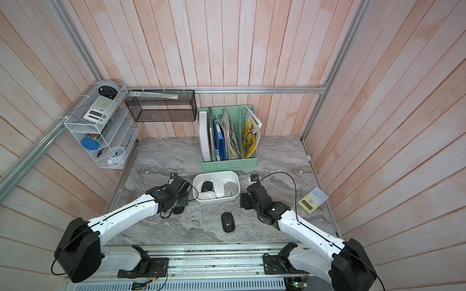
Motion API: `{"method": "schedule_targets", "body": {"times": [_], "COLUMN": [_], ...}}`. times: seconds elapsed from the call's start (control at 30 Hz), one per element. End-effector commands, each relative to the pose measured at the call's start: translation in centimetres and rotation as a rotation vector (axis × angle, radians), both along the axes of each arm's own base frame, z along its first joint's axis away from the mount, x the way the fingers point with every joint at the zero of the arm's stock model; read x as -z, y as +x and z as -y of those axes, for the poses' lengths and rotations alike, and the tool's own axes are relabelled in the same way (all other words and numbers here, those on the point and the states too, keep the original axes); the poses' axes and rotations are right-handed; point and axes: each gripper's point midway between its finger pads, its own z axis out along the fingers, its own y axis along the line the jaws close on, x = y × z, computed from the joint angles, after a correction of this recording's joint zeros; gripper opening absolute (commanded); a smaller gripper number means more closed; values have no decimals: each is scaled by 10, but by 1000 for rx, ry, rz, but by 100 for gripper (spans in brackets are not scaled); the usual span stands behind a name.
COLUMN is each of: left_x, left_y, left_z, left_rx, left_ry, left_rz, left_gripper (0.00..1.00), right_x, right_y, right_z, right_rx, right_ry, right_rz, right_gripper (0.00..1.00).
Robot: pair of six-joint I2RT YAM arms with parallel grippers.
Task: Take out the mouse from the storage box
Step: Place the mouse at the center of the board, then pick up the mouse from the storage box.
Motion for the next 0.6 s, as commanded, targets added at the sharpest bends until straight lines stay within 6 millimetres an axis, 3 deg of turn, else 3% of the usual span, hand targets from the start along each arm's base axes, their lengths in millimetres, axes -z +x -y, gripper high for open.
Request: {"method": "schedule_targets", "body": {"times": [0.0, 0.1, 0.27, 0.57], "left_x": [-14, -29, -44, -53], "left_y": [-3, -13, -25, -35], "left_z": [-12, -26, -32, -32], "left_rx": [-6, -14, -3, 28], "left_ry": [-35, -58, -164, -246], "left_rz": [97, 192, 349, 455], "left_gripper": [79, 82, 91, 100], "right_x": [-5, -6, -2, 37], "right_y": [3, 12, 25, 48], "right_z": [-18, -34, -70, -124], "right_rx": [-51, -75, -127, -184], "right_ry": [-5, -24, -77, -161], "right_rz": [-54, -87, -137, -337], "right_gripper": [83, 83, 83, 82]}}
